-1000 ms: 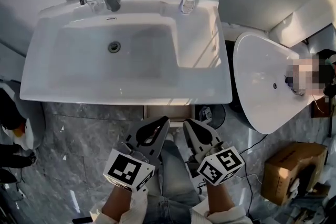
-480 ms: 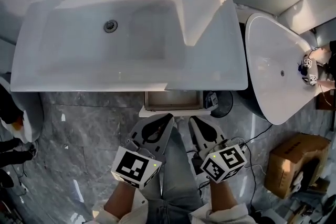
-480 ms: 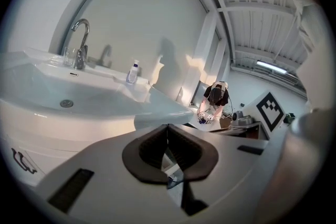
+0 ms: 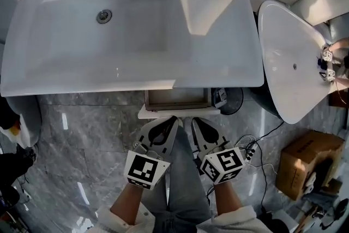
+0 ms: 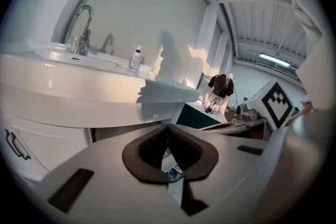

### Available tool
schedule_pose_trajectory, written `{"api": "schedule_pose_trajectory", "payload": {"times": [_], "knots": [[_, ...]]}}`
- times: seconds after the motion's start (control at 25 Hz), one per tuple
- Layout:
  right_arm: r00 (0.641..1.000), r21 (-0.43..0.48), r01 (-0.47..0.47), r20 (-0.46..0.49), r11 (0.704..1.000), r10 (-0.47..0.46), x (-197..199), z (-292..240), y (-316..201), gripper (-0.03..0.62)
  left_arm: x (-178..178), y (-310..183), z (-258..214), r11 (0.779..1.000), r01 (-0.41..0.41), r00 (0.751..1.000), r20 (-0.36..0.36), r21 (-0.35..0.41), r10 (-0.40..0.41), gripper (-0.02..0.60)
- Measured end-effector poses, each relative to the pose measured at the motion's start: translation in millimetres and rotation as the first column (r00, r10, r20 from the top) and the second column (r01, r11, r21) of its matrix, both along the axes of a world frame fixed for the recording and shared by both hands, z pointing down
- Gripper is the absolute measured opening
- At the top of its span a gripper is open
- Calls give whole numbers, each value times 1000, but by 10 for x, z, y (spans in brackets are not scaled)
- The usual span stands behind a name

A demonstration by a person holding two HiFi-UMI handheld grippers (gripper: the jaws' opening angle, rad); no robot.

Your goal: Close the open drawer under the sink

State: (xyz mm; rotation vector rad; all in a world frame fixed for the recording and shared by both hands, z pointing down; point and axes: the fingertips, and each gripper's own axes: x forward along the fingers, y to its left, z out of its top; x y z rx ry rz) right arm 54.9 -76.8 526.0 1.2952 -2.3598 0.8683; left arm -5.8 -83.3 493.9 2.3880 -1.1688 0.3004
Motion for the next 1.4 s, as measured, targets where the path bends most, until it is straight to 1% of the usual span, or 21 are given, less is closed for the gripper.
{"api": "schedule_pose_trajectory", "payload": {"times": [0.16,0.48,0.64,0.84,1.04,1.24,1.4], "knots": [[1000,-4,-4,-27,1000,4,49,221,46,9,10,65,245,1000,7,1000,7,-23,-7,15],[997,-29,-5,-80,1000,2,114,608,147,9,32,209,690,998,-12,999,50,-69,15,15],[996,-35,-5,-94,999,2,104,754,157,11,-18,236,908,994,7,998,70,-108,1,15],[993,-44,9,-115,999,-14,105,964,164,9,-10,285,1136,990,-13,994,102,-139,28,15],[993,-60,-2,-119,998,-5,88,1107,162,9,-33,301,1293,986,-22,991,124,-166,43,15],[992,-76,-36,-124,996,26,83,1213,157,11,-41,271,1371,984,-28,990,131,-173,51,15],[991,-80,-57,-123,995,47,79,1260,153,11,-82,239,1412,984,-14,989,141,-180,40,15]]}}
